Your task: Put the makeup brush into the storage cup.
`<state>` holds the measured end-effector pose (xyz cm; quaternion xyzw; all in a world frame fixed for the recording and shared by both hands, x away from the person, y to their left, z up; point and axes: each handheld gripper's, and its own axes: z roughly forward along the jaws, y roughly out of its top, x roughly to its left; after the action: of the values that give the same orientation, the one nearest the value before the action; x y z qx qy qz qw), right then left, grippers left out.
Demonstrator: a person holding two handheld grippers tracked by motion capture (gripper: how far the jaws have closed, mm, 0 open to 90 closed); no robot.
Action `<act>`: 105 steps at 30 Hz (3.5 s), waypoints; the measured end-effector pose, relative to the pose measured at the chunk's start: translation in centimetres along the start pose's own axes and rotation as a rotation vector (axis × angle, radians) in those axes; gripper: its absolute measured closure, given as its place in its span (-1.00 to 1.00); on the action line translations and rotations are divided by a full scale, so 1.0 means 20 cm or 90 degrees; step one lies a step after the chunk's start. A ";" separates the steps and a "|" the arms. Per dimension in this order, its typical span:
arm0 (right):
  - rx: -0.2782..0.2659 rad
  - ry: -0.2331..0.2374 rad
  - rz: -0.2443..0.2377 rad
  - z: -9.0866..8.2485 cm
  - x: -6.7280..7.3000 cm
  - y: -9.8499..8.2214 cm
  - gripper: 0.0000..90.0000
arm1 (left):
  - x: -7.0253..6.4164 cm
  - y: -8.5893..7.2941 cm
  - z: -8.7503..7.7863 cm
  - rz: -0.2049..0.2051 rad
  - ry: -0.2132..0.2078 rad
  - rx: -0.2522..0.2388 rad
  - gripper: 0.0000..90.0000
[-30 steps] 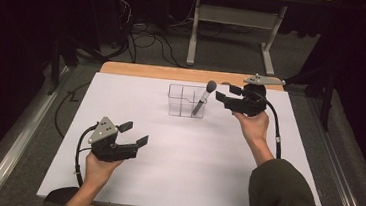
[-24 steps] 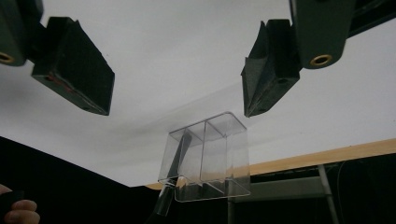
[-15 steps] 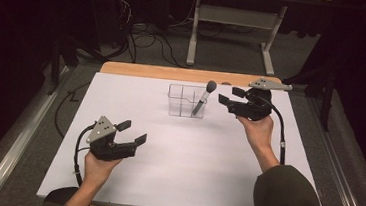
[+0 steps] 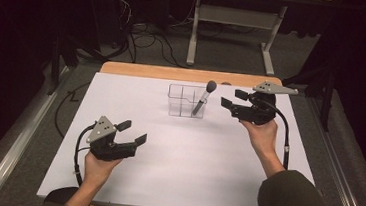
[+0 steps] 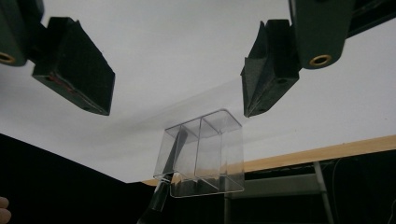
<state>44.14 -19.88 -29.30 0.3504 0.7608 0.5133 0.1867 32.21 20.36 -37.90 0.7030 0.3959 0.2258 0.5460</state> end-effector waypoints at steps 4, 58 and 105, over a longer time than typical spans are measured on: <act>-0.006 0.003 0.003 -0.02 0.01 -0.01 -0.19 | 0.00 0.00 0.00 0.001 0.002 0.002 -0.42; -0.026 0.012 0.021 -0.23 -0.02 -0.15 -0.19 | 0.00 0.00 0.00 -0.002 0.000 0.001 -0.42; -0.054 0.020 0.031 -0.40 -0.01 -0.27 -0.19 | -0.01 0.00 0.00 0.002 -0.002 0.005 -0.43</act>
<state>37.33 -26.45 -30.99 0.3525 0.7323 0.5552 0.1766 32.21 20.22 -37.95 0.7061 0.3949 0.2237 0.5436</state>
